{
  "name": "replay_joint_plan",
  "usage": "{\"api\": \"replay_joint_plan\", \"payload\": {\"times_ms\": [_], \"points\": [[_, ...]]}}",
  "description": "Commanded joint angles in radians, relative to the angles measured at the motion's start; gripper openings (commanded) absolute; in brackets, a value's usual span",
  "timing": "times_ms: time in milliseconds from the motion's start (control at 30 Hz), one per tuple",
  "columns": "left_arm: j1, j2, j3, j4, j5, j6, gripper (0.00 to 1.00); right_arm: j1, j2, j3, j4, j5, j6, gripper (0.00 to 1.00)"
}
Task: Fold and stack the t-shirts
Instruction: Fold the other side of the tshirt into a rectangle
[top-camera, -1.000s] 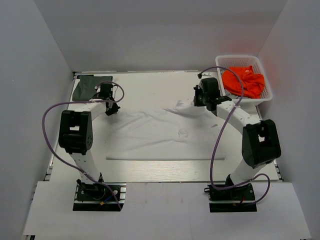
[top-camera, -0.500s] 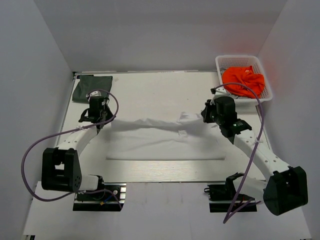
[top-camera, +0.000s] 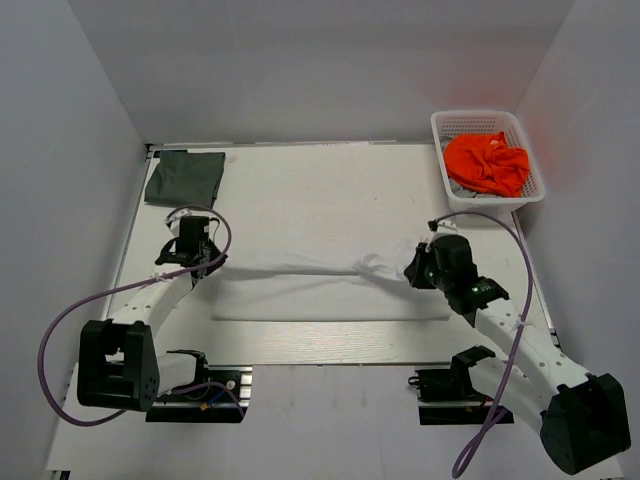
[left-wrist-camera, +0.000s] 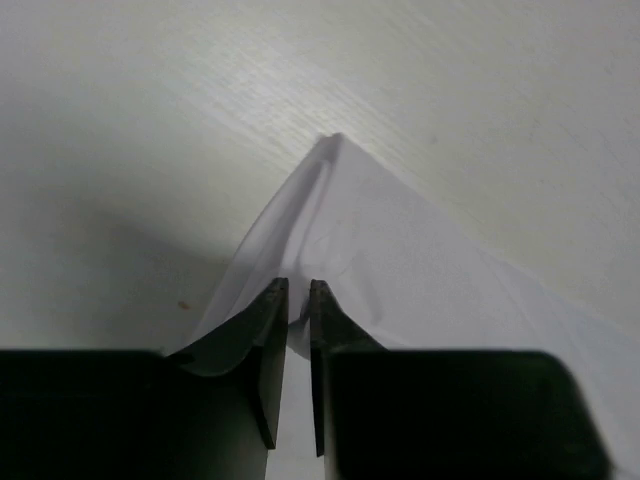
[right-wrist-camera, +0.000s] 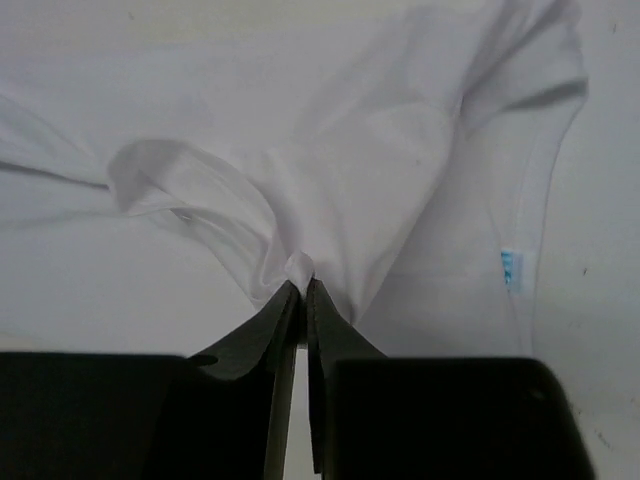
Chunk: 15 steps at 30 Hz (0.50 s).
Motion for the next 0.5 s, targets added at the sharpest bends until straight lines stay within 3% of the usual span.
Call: {"api": "replay_joint_plan", "payload": {"times_ms": [0,33,67,100,133,167,200,233,333,467], "points": [[-0.001,-0.029,0.038,-0.21,-0.128,-0.155,0.3,0.008,-0.039,-0.065,-0.092,-0.022,0.152,0.15],[-0.001,-0.038,0.047,-0.339,-0.185,-0.277,0.46,0.008,-0.076,-0.079,-0.103,-0.036,0.18,0.27],[-0.001,-0.038,0.064,-0.386,-0.185,-0.322,0.63,0.006,-0.104,-0.103,-0.158,-0.083,0.205,0.28],[-0.001,-0.048,0.073,-0.416,-0.173,-0.361,0.68,0.006,-0.119,-0.105,-0.181,-0.084,0.217,0.33],[-0.001,-0.065,0.084,-0.458,-0.173,-0.361,0.9,0.006,-0.154,-0.1,-0.236,-0.079,0.22,0.45],[-0.001,-0.075,0.111,-0.473,-0.19,-0.375,1.0,0.005,-0.176,-0.082,-0.255,-0.061,0.222,0.53],[-0.001,-0.085,0.125,-0.492,-0.19,-0.384,1.0,0.006,-0.188,-0.07,-0.276,-0.057,0.216,0.65],[-0.001,-0.11,0.138,-0.492,-0.19,-0.384,1.0,0.006,-0.202,-0.039,-0.28,-0.024,0.182,0.9],[-0.001,-0.13,0.149,-0.4,-0.144,-0.333,1.0,0.008,-0.187,0.016,-0.226,-0.042,0.124,0.9],[-0.001,-0.109,0.139,-0.238,0.025,-0.249,1.0,0.009,-0.054,0.049,0.014,-0.233,0.105,0.9]]}}
